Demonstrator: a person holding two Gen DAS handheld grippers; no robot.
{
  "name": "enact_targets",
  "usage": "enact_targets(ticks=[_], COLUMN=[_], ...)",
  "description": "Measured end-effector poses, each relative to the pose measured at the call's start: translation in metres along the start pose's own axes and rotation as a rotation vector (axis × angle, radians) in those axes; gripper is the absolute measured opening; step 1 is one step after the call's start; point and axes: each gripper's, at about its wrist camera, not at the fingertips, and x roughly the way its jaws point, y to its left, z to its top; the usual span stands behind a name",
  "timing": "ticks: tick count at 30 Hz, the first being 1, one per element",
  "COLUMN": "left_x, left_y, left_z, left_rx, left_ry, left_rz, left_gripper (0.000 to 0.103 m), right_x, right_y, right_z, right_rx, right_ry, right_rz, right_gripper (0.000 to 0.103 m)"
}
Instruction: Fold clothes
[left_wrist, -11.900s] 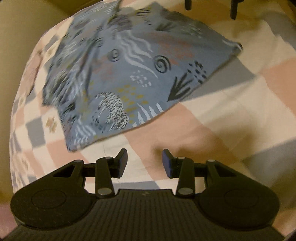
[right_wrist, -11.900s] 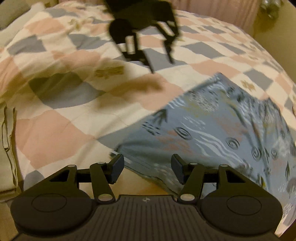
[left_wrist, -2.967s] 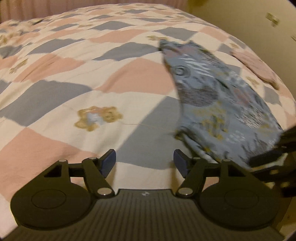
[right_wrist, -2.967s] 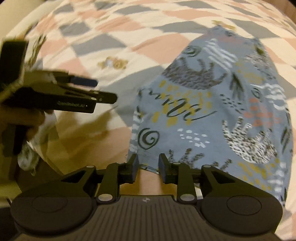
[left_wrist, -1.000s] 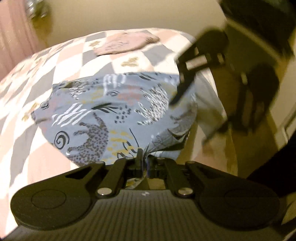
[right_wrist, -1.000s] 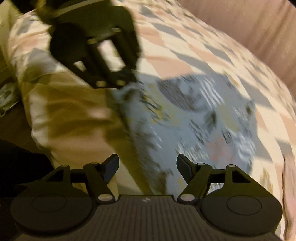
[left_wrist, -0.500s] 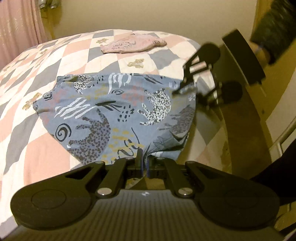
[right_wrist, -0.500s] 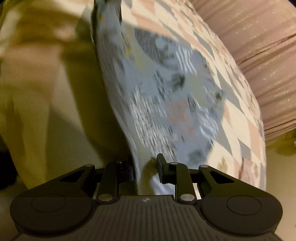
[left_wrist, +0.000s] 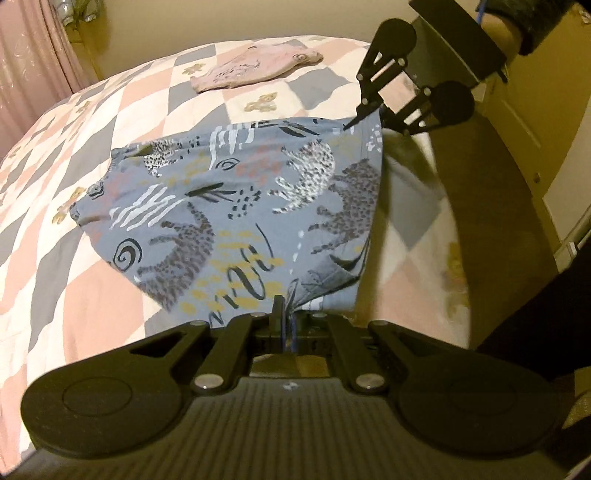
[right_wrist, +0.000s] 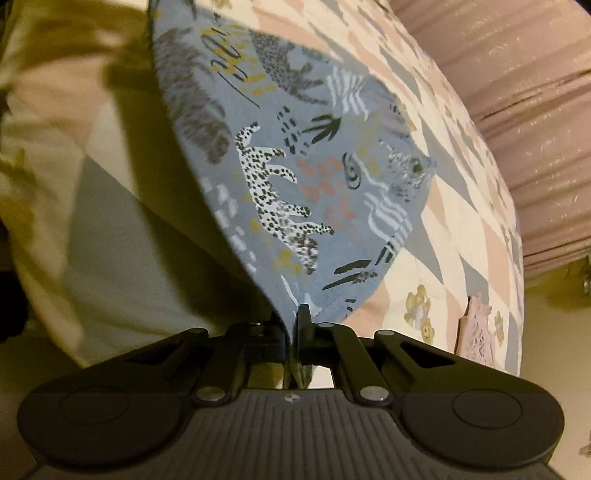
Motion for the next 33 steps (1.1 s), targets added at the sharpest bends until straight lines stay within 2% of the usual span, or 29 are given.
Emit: enact_targets(ticks=[5, 8, 11, 14, 16, 21, 25, 29, 33], left_x=[-0.037, -0.061, -0.075, -0.074, -0.07, -0.05, -0.01, 0.03, 0.055], left_y=[-0.016, -0.028, -0.034, -0.013, 0.009, 0.099, 0.175, 0.221, 0.244], left_z=[0.003, 0.007, 0.011, 0.016, 0.019, 0.026, 0.021, 0.006, -0.005], left_rx=[-0.078, -0.11, -0.143, -0.201, -0.241, -0.395, -0.559, -0.668, -0.748], left_ry=[0.004, 0.012, 0.025, 0.019, 0.012, -0.048, -0.021, 0.005, 0.022], left_rz=[0.017, -0.016, -0.065, -0.079, -0.067, -0.058, -0.111, -0.132, -0.125], left_gripper=[0.0, 0.0, 0.0, 0.0, 0.0, 0.0, 0.001, 0.001, 0.002], right_x=[-0.05, -0.076, -0.089, -0.086, -0.076, -0.029, 0.025, 0.085, 0.111], right_y=[-0.006, -0.015, -0.029, -0.055, -0.078, -0.138, -0.181, -0.212, -0.221], right_z=[0.006, 0.01, 0.013, 0.026, 0.04, 0.075, 0.097, 0.111, 0.116], right_rx=[0.003, -0.002, -0.005, 0.006, -0.02, -0.061, -0.011, 0.103, 0.154], right_ry=[-0.009, -0.006, 0.008, 0.021, 0.022, 0.053, 0.094, 0.141, 0.124], right_rz=[0.1, 0.164, 0.235, 0.288, 0.295, 0.308, 0.378, 0.446, 0.414], right_gripper=[0.004, 0.004, 0.004, 0.004, 0.004, 0.004, 0.004, 0.005, 0.011])
